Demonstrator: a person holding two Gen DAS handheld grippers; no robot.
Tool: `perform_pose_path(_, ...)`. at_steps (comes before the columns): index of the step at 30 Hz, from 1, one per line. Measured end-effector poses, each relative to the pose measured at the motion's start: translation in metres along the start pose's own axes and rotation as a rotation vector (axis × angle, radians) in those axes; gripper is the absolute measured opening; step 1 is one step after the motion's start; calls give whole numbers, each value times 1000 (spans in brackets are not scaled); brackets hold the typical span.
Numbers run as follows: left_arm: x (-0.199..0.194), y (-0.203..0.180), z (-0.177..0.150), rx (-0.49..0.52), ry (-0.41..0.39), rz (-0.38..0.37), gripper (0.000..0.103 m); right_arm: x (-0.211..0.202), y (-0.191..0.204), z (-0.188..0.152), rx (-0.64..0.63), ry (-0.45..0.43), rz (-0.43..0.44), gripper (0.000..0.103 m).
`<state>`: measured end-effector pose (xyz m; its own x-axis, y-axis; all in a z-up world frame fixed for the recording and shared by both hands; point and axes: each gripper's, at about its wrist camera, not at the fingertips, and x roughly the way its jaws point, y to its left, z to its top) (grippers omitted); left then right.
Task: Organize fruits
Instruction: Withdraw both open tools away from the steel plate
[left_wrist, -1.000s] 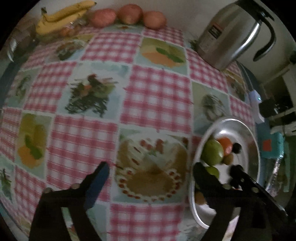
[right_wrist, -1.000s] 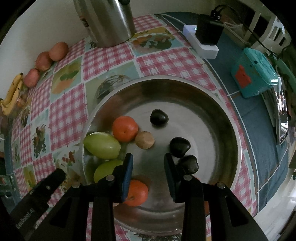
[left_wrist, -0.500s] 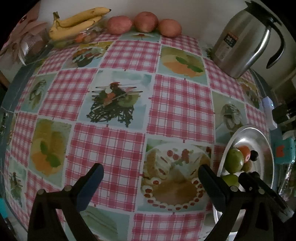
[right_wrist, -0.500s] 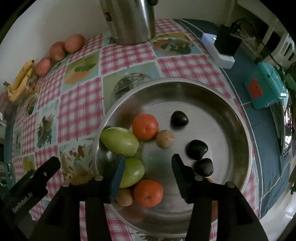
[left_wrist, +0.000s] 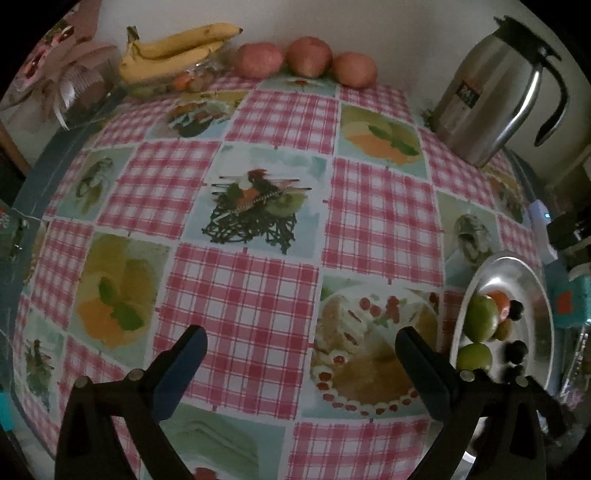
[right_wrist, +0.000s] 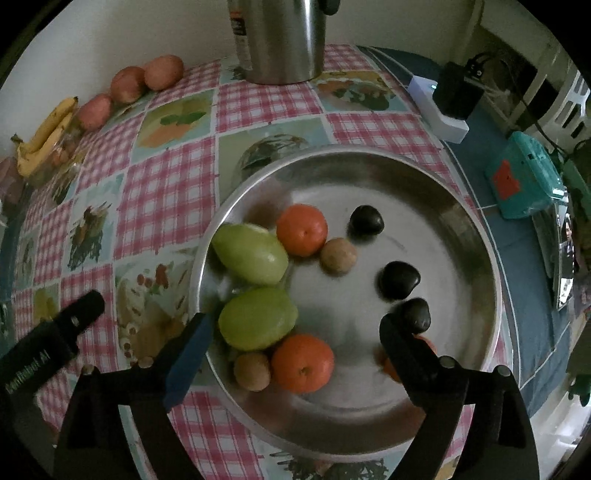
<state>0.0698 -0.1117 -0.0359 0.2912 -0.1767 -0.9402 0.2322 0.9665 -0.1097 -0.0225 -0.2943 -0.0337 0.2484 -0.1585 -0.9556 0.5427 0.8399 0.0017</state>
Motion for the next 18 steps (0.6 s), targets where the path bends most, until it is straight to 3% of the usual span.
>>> perform_pose_path(7, -16, 16, -16, -57, 0, 47, 103, -8, 9, -23, -50, -24, -16, 92)
perform_pose_path(11, -28, 20, -24, -33, -27, 135, 103, -18, 13, -32, -62, -53, -15, 92)
perform_pose_path(18, -42, 25, -43, 6, -18, 140, 103, -31, 12, -53, -65, -81, -28, 92)
